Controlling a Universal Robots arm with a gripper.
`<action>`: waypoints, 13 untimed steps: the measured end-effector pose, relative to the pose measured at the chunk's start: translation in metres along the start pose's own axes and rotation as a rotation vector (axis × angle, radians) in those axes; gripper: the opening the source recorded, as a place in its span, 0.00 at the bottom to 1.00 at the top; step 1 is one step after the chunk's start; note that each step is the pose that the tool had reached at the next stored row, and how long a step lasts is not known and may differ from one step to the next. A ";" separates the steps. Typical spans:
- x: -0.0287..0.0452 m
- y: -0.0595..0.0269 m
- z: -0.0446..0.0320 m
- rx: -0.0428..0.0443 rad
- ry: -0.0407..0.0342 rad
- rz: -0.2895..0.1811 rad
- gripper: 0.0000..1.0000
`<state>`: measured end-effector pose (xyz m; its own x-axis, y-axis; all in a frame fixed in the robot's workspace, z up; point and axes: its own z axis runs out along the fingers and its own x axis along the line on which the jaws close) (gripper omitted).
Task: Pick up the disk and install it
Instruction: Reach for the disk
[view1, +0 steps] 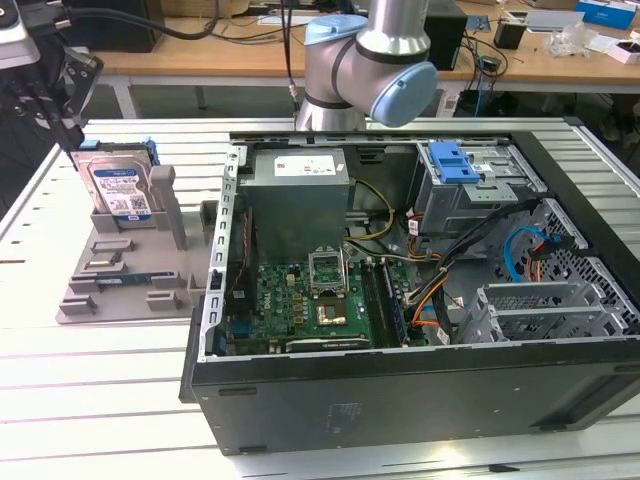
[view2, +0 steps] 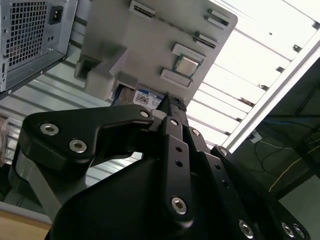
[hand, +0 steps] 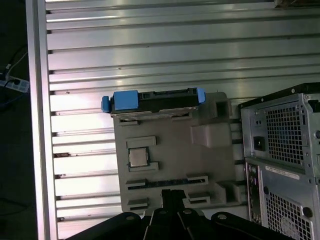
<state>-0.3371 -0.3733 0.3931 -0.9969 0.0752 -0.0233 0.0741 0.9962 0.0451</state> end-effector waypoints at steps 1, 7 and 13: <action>0.0011 0.0001 0.0000 0.0000 0.0000 0.000 0.11; 0.0090 0.0005 -0.0001 0.0000 0.0000 0.000 0.11; 0.0170 0.0008 -0.0003 0.0000 0.0000 0.000 0.11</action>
<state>-0.3539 -0.3712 0.3930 -0.9969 0.0753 -0.0233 0.0742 0.9962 0.0451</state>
